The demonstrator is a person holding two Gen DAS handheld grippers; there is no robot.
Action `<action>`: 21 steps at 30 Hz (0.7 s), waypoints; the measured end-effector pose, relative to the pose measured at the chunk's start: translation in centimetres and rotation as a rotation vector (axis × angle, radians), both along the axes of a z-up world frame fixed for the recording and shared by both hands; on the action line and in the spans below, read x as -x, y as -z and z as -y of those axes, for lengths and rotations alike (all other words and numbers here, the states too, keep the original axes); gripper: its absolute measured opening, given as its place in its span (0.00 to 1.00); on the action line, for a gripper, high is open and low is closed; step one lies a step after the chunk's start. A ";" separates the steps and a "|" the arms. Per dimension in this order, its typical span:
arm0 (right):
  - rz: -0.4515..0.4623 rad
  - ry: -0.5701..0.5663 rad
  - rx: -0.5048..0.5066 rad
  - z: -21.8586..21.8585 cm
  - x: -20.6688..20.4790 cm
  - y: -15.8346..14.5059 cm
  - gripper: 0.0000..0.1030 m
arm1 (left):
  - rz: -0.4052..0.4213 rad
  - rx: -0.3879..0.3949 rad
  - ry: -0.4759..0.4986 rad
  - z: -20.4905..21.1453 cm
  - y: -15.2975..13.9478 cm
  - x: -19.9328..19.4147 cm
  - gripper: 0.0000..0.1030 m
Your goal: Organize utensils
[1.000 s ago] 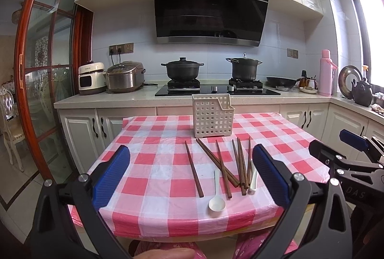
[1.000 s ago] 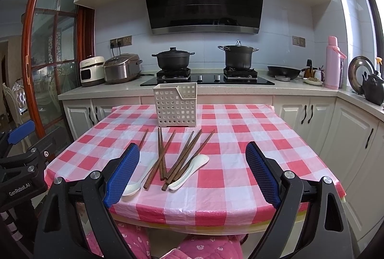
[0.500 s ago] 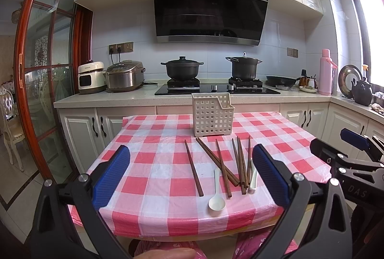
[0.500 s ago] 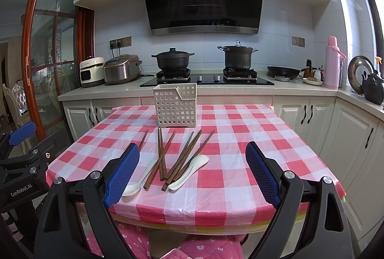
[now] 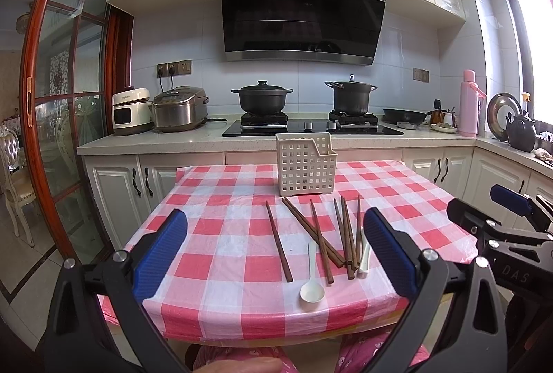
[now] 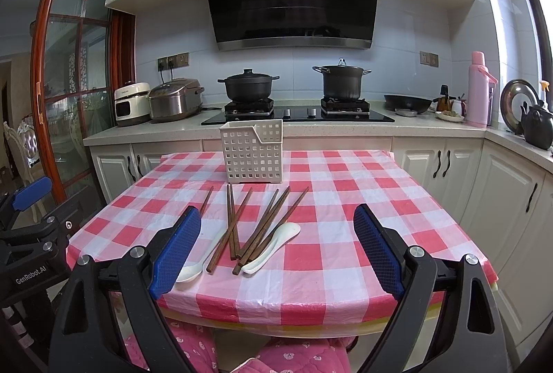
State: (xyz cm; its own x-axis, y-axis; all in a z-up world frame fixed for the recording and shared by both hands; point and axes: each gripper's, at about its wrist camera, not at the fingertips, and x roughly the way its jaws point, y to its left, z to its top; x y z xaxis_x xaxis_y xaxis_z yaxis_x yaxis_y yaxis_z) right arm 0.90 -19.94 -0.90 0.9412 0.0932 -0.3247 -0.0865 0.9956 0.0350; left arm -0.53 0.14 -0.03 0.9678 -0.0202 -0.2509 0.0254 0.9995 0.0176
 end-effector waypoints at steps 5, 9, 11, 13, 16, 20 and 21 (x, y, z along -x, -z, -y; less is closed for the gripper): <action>0.001 0.000 0.001 0.0 0.0 0.0 0.82 | -0.001 0.000 0.000 0.0 0.0 0.0 0.96; 0.000 0.000 -0.001 0.0 0.0 0.0 0.82 | -0.001 0.000 0.000 0.0 0.0 0.0 0.96; 0.002 0.000 -0.001 0.0 0.0 0.0 0.82 | -0.002 -0.001 -0.001 0.0 0.0 0.0 0.96; 0.002 0.001 -0.001 0.0 0.0 -0.1 0.82 | -0.002 -0.002 -0.004 0.0 0.2 0.0 0.96; 0.001 0.000 -0.002 0.0 0.0 -0.1 0.82 | -0.003 -0.002 -0.005 -0.1 0.2 0.1 0.96; 0.000 0.002 -0.007 0.2 0.0 -0.1 0.82 | -0.005 -0.002 -0.005 -0.1 0.3 0.1 0.96; 0.001 0.003 -0.008 0.2 0.0 -0.1 0.82 | -0.006 -0.005 -0.004 0.0 0.3 0.0 0.96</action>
State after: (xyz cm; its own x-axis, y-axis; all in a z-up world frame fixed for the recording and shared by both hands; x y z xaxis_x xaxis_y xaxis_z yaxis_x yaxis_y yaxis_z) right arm 0.88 -20.11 -0.80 0.9417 0.0932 -0.3232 -0.0839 0.9956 0.0427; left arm -0.53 0.12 -0.36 0.9664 -0.0147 -0.2567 0.0211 0.9995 0.0220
